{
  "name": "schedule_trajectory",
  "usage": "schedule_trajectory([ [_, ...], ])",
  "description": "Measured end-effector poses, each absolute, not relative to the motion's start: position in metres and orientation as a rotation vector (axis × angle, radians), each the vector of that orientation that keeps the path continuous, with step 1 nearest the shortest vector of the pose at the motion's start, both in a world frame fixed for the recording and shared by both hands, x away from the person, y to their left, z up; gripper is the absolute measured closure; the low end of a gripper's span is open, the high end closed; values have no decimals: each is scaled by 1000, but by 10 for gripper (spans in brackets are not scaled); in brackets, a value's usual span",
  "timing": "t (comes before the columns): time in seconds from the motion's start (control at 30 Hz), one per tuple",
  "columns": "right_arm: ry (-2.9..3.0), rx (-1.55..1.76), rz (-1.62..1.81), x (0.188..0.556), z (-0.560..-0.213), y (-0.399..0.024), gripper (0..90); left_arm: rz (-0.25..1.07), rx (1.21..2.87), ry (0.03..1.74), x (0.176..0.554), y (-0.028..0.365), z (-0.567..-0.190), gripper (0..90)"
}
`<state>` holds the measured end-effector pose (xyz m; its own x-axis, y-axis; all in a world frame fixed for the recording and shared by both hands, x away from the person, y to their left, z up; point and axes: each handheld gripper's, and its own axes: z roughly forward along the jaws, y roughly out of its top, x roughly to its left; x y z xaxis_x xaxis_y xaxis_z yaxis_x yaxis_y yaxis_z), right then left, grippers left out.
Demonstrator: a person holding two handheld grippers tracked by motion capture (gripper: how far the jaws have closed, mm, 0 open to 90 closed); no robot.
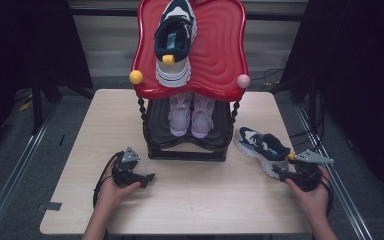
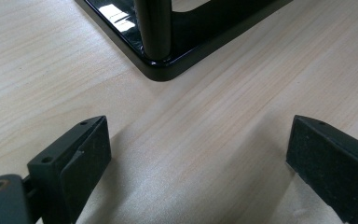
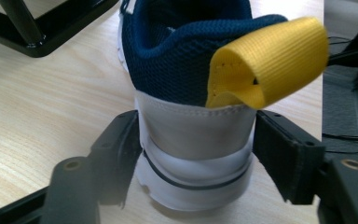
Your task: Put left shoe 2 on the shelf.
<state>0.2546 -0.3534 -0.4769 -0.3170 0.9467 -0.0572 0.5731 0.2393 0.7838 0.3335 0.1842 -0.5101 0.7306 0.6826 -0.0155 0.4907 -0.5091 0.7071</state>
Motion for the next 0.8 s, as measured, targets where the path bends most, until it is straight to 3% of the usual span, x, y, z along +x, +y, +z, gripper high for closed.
schedule_trajectory([
  [0.1,2003,1368,964,249,-475,-345,455,349,2215,881,334,184,-510,59],
  [0.53,2108,1279,1080,237,-474,-307,423,345,2212,884,333,184,-510,58],
  [0.63,2120,1264,1080,237,-474,-300,405,350,2215,882,334,184,-510,58],
  [0.8,2136,1298,1094,240,-473,-301,285,340,2212,884,333,184,-510,58],
])
